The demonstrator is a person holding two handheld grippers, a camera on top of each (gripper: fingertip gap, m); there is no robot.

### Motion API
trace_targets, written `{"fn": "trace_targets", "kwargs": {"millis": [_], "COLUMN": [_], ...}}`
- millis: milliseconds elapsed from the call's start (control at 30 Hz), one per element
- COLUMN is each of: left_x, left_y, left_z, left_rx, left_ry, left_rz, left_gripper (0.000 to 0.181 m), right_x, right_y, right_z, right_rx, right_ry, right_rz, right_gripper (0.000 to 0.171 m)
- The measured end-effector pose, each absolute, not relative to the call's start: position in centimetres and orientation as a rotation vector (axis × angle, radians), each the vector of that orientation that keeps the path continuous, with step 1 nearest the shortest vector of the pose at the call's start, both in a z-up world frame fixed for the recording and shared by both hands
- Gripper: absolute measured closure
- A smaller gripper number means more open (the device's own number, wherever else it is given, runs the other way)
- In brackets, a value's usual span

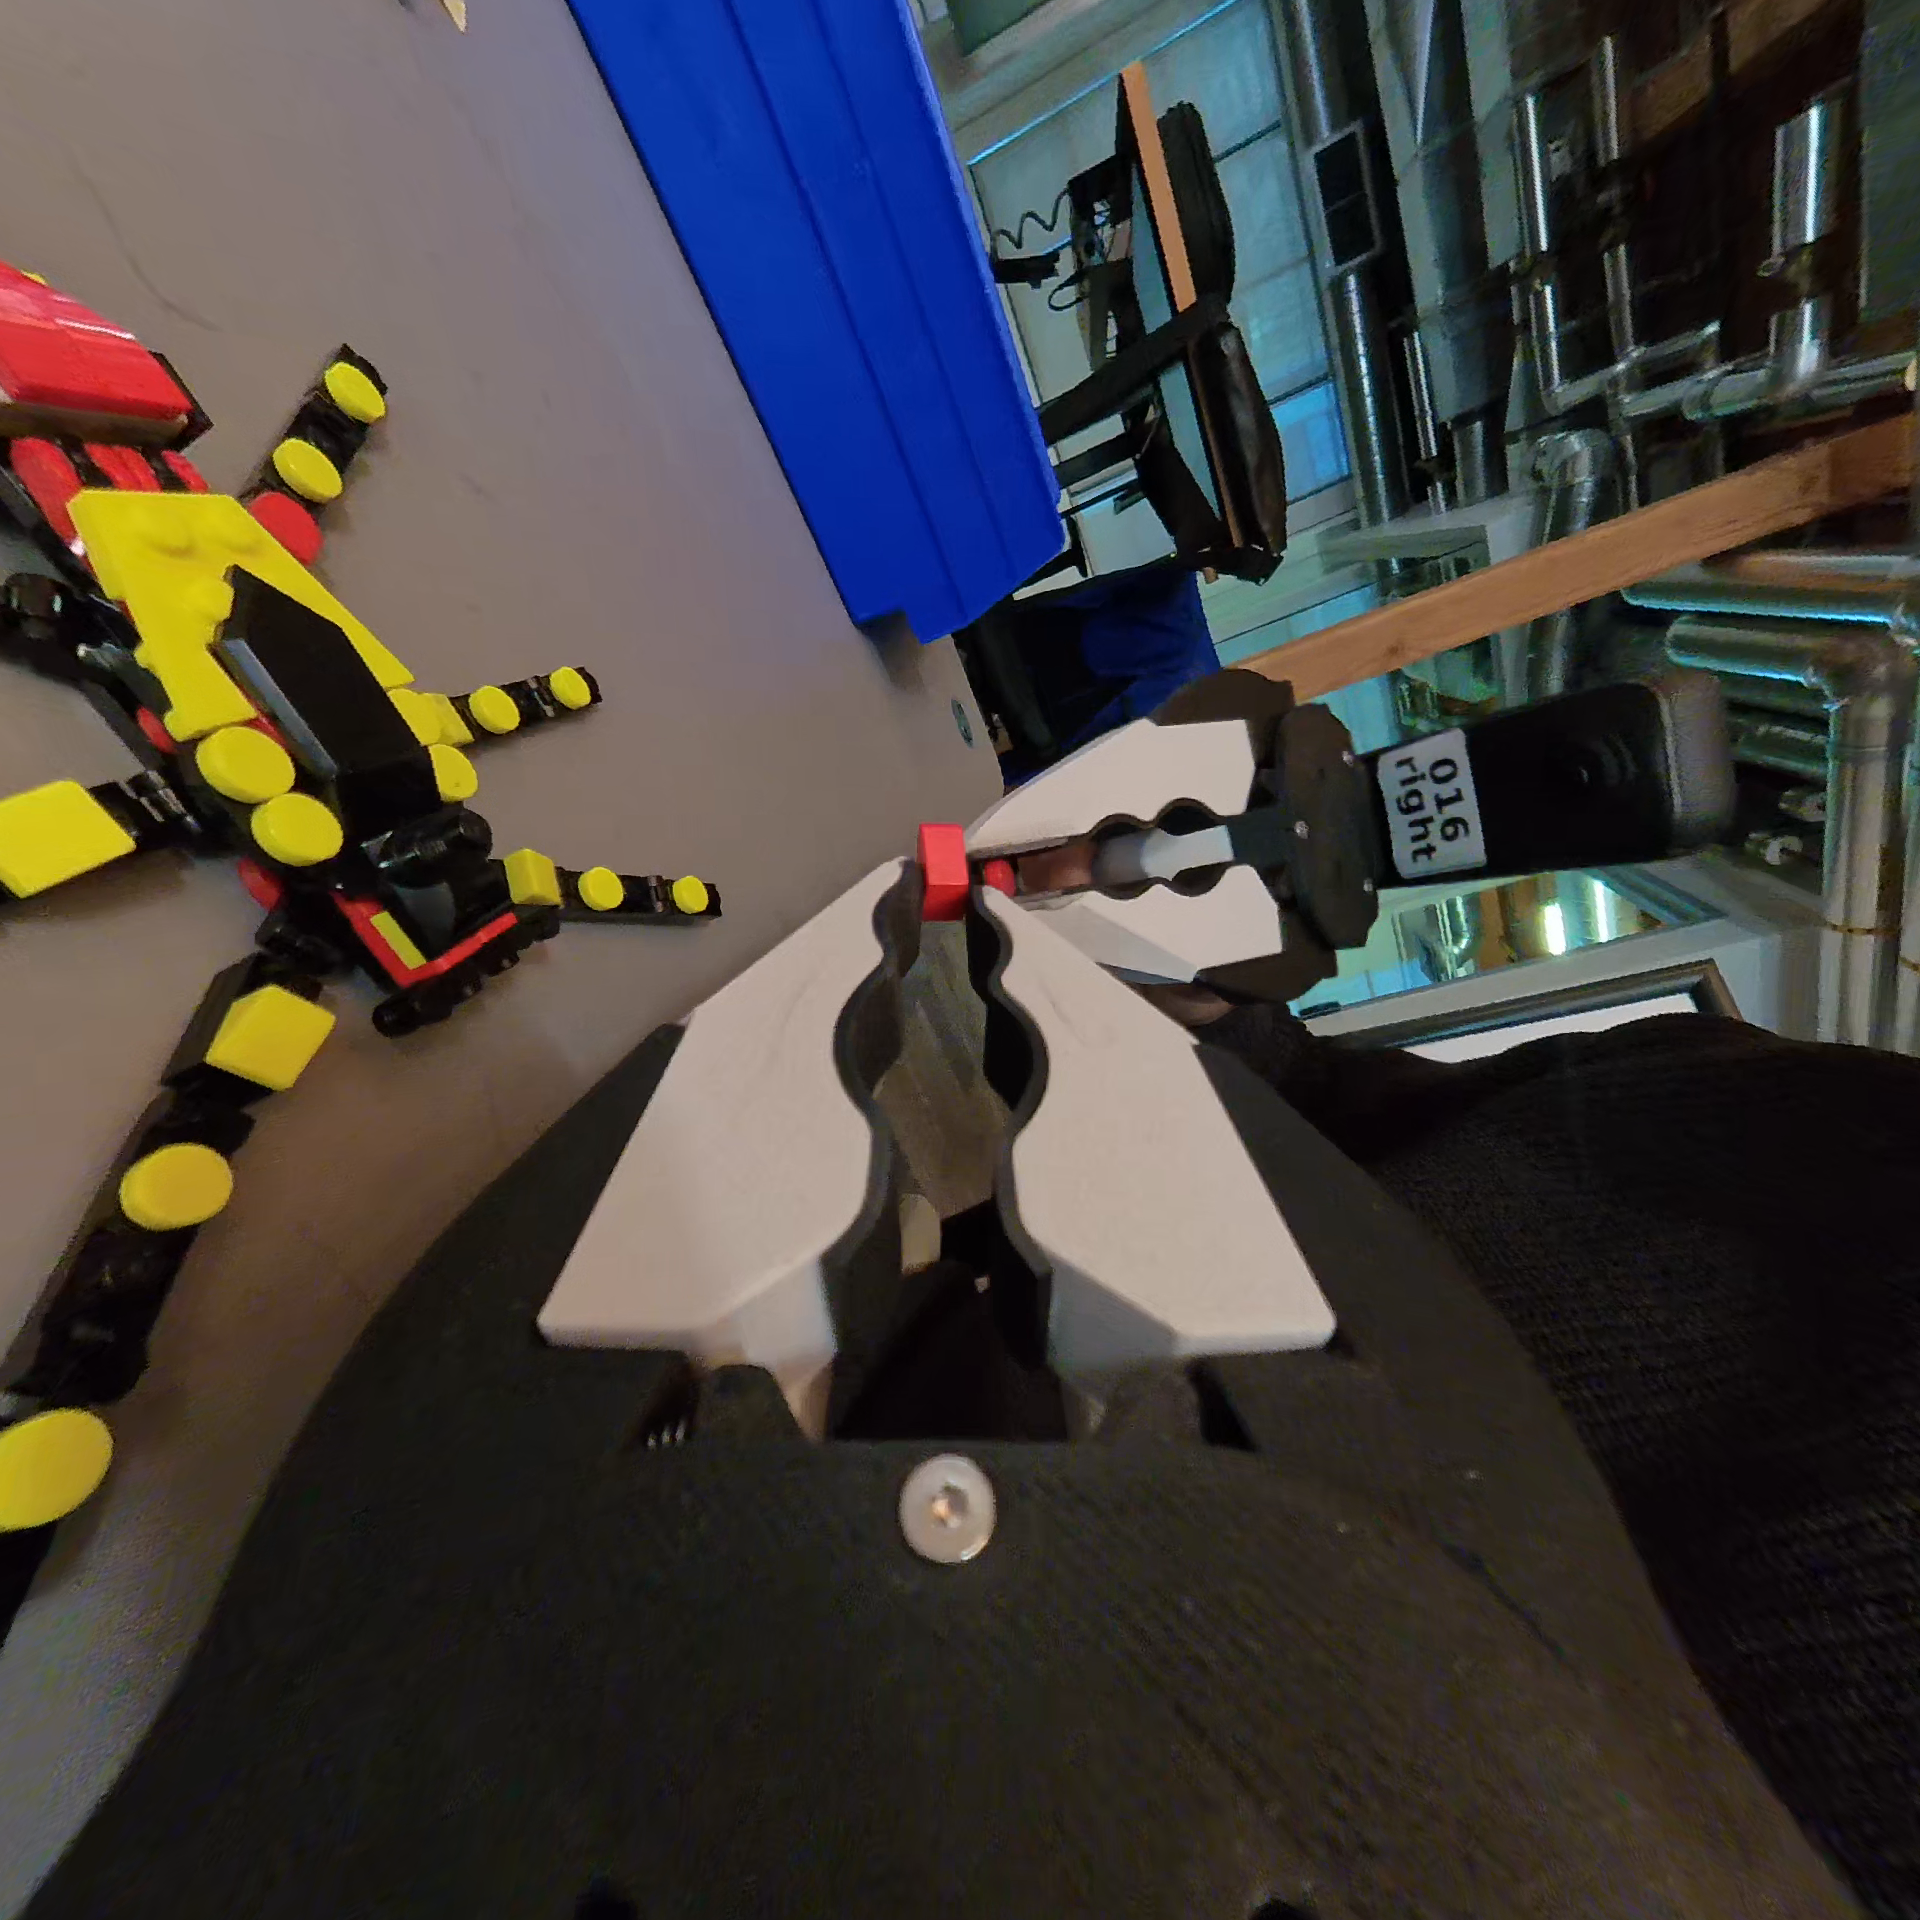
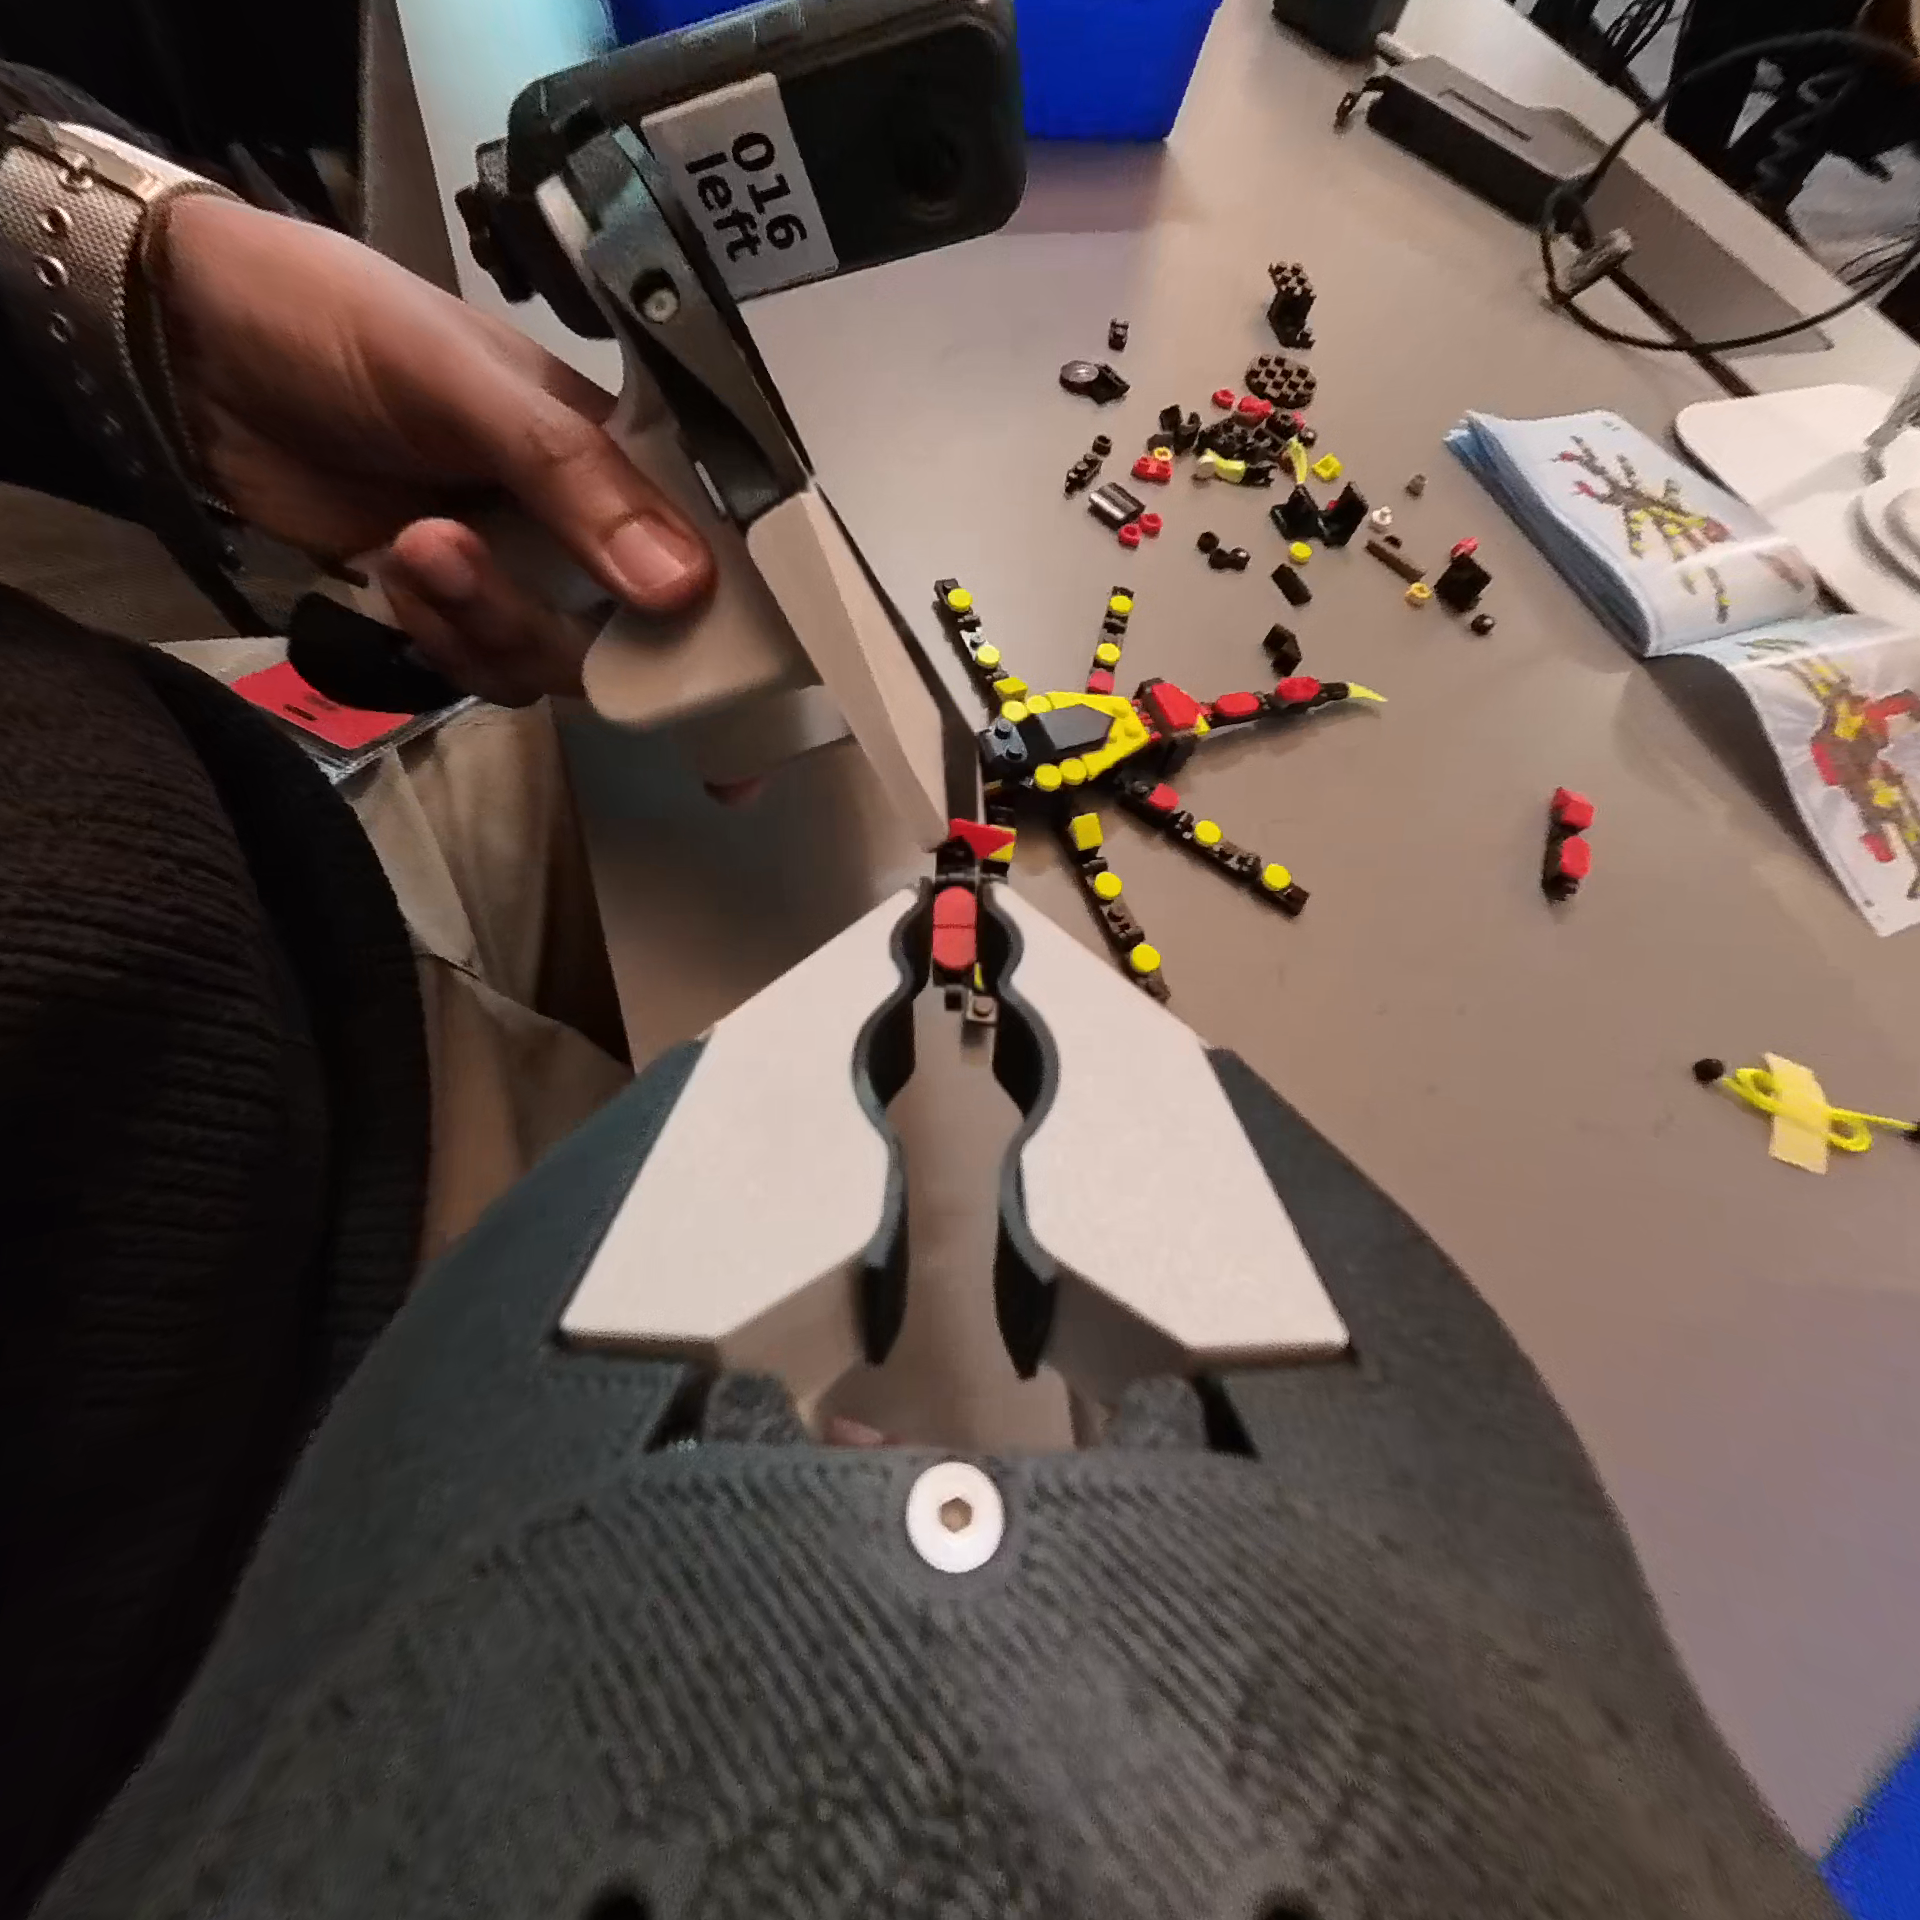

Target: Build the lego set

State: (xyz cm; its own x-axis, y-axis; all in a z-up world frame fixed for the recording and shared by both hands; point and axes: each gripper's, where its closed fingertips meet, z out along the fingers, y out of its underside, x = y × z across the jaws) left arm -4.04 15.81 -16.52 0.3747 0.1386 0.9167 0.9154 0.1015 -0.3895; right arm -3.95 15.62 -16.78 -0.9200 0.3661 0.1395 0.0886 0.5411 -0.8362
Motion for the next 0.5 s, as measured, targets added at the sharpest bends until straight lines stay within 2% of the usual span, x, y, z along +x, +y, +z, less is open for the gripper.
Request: {"fn": "trace_targets", "kwargs": {"millis": [500], "left_x": [-4.17], "left_y": [15.87], "left_z": [-17.33], "left_rx": [-1.439], "left_ry": [-1.097], "left_rz": [-0.674], "left_gripper": [0.175], "right_x": [-4.18], "right_y": [15.34], "right_z": [-16.89], "right_rx": [-0.225], "right_ry": [-2.398], "right_rz": [1.191], "right_gripper": [0.165]}}
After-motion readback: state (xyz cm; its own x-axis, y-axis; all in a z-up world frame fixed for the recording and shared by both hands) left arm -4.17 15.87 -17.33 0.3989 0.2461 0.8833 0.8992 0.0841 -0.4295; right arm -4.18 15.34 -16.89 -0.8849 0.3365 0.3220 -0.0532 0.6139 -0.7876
